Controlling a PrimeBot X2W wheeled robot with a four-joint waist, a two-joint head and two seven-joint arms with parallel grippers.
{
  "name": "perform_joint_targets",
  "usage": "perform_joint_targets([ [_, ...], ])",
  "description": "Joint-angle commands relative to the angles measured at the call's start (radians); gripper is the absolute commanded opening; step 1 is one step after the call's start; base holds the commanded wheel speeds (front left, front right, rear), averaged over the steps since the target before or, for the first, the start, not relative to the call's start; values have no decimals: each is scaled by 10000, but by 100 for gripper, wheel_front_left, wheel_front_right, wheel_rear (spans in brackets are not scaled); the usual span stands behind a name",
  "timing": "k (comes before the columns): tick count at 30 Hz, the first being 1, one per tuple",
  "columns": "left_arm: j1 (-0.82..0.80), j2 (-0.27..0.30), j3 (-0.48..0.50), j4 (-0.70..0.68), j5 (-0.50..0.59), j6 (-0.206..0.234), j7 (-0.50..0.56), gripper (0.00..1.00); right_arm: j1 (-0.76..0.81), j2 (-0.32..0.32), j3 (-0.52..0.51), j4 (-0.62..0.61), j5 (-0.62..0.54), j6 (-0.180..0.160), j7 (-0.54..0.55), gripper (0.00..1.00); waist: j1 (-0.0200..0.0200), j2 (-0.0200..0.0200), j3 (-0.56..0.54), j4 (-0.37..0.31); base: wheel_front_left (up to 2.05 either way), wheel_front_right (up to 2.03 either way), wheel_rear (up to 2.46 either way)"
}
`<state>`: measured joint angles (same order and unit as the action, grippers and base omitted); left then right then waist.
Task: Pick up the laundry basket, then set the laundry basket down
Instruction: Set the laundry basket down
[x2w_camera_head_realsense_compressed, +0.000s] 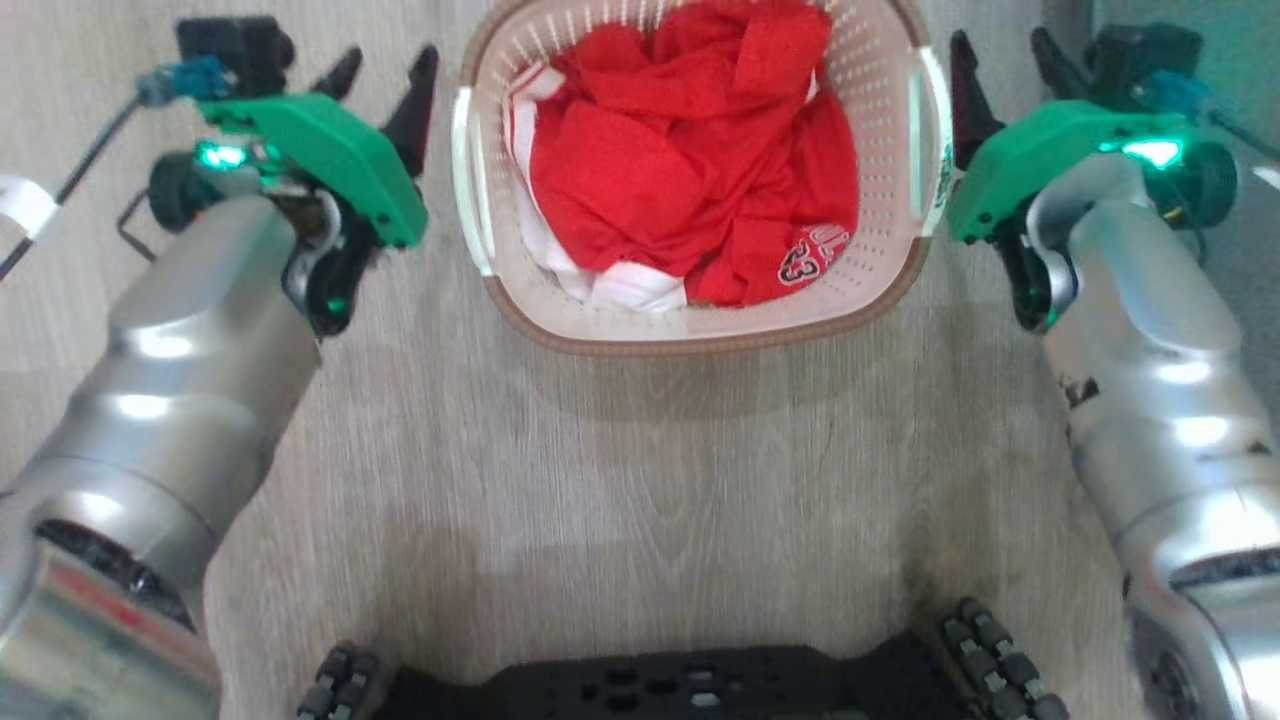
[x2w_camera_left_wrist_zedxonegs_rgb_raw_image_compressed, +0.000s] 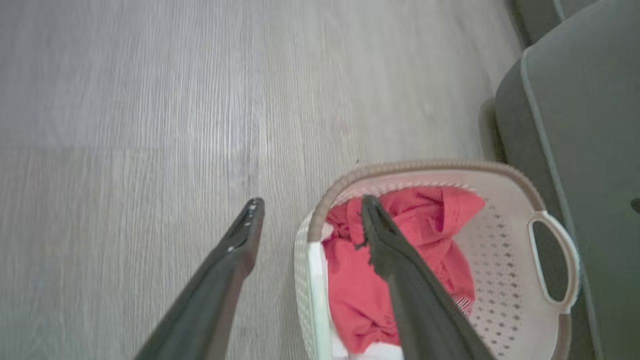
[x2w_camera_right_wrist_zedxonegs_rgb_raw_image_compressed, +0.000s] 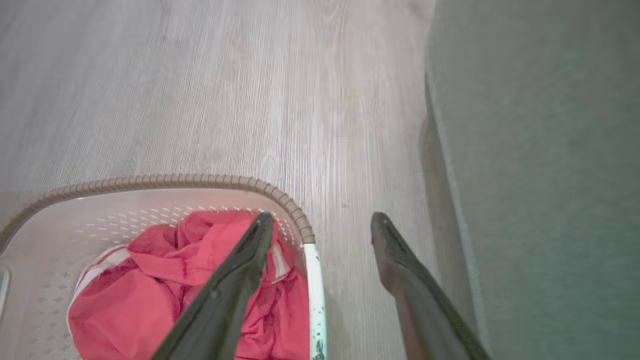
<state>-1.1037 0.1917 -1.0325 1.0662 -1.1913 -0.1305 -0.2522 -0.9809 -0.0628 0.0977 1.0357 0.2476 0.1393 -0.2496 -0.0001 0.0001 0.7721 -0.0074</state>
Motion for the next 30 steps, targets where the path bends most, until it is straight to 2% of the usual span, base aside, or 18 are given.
perform_joint_targets([
  [1,153,445,750,-397,538,144,-92,100,854,121,-170,-553,-332,-86,-119,100,1,-1,-461,100,0,0,0],
  [8,2128,509,4321,-3114,3644,938,-93,100,2468,124,-956,-3160,-850,-86,-120,100,1,-1,-1479,317,0,0,0],
  [14,4145,134,6665,-5471,5808,1202,-94,100,3634,124,-1024,-5212,-782,-86,-121,100,1,-1,-2312,398,0,0,0],
  [21,5636,-279,8010,-7240,7172,1210,-94,100,4547,125,-977,-6737,-860,-86,-121,100,1,-1,-3047,439,0,0,0],
  [30,7308,-470,8807,-8823,8042,1455,-95,100,5486,125,-980,-7822,-1060,-86,-122,100,1,-1,-4185,415,0,0,0],
])
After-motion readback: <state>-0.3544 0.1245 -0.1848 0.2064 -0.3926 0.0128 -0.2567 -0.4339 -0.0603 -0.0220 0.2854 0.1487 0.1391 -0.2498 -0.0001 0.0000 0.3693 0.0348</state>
